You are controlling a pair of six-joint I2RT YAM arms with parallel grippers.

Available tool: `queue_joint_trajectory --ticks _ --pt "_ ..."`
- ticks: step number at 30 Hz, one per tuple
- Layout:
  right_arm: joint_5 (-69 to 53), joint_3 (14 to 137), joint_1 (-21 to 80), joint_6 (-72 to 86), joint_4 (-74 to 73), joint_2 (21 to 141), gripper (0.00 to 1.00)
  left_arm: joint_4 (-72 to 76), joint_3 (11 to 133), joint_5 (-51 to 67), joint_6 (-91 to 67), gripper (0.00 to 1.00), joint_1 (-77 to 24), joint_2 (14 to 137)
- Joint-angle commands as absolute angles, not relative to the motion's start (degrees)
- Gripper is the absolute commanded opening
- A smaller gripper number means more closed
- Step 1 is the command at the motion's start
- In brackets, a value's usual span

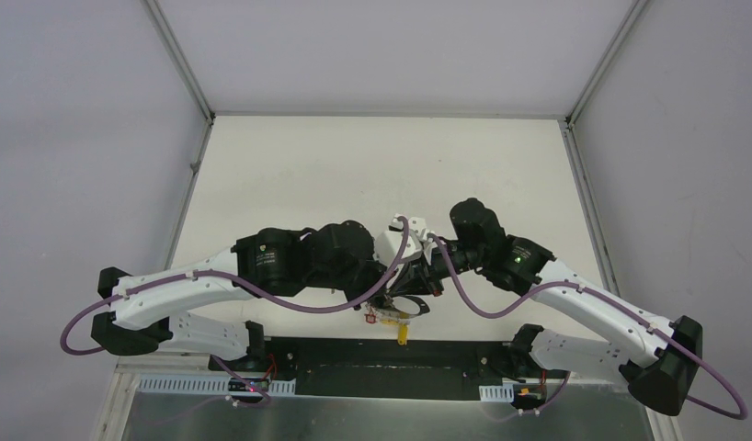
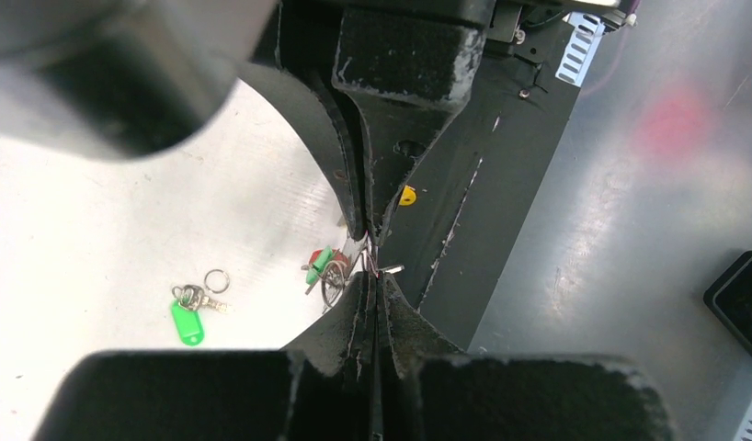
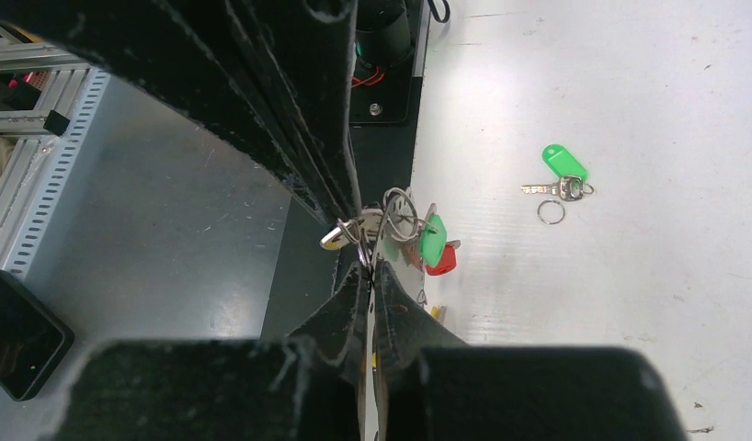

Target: Put the keys on the keyring

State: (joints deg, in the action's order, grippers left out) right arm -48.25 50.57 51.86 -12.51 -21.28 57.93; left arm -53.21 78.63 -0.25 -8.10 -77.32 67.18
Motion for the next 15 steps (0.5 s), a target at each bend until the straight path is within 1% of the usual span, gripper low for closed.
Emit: queue_joint_trajectory --ticks 1,8,15 --pt "-49.74 53.4 51.77 -11.78 -14.87 55.9 0.0 -56.78 80.38 0.19 -8.52 0.0 -78.49 68.17" --pt "-54.09 53.17 51.77 -12.05 -13.28 56.18 0.0 -56.85 81.66 0.24 -7.79 0.0 -78.49 69.3" --pt "-53.95 53.0 51.77 -12.17 -13.44 55.98 0.0 -57.37 81.07 -4.39 -10.81 0.0 -78.49 67.16"
